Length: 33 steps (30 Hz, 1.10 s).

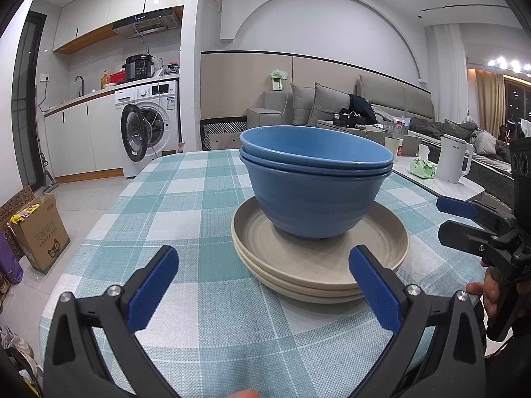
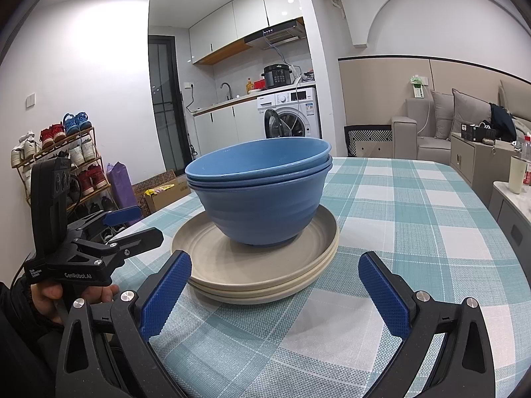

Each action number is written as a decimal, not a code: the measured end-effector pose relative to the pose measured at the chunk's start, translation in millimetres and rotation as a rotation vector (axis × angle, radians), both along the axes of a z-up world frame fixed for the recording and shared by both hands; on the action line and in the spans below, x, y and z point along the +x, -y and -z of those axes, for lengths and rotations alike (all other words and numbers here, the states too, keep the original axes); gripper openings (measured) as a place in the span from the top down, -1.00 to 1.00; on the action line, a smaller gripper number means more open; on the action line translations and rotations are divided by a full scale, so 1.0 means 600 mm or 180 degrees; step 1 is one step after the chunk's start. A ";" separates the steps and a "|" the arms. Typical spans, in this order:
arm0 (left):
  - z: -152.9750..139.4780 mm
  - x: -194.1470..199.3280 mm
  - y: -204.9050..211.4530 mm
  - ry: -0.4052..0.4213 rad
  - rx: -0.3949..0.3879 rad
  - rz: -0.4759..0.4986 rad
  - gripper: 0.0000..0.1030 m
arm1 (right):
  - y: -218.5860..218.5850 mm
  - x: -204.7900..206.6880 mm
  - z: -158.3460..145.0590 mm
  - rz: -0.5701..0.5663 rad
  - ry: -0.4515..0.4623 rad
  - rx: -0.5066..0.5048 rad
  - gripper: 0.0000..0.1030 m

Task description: Organize plates and bowls

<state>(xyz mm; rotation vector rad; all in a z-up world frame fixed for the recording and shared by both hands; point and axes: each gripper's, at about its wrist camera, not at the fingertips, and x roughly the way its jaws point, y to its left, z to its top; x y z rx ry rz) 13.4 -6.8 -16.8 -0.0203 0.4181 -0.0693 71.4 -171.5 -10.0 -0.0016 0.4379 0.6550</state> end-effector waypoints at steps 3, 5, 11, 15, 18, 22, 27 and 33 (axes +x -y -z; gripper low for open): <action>0.000 0.000 0.000 0.0001 0.0000 0.0002 -1.00 | 0.000 0.000 0.000 0.0000 0.0001 -0.0001 -0.99; 0.000 0.000 0.001 0.0004 -0.0003 0.0000 -1.00 | 0.000 0.000 0.000 0.0001 -0.0001 0.0001 -0.99; 0.000 0.001 0.002 -0.0003 0.0013 0.0010 -1.00 | 0.000 0.000 0.000 -0.0001 0.0000 -0.0001 -0.99; 0.001 0.001 0.002 -0.0003 0.0009 0.0013 -1.00 | 0.000 0.000 0.000 0.0001 -0.0001 0.0003 -0.99; 0.001 0.000 0.002 -0.0002 0.0013 0.0010 -1.00 | 0.000 0.000 0.000 0.0001 0.0000 0.0000 -0.99; 0.001 0.000 0.002 -0.0004 0.0016 0.0015 -1.00 | 0.000 0.000 0.000 0.0000 -0.0002 0.0002 -0.99; 0.001 0.000 0.001 -0.0001 0.0016 0.0016 -1.00 | 0.000 0.000 0.000 0.0000 0.0000 0.0003 -0.99; 0.002 0.000 0.000 -0.0005 0.0023 0.0023 -1.00 | -0.001 0.000 0.001 -0.0001 -0.0003 0.0004 -0.99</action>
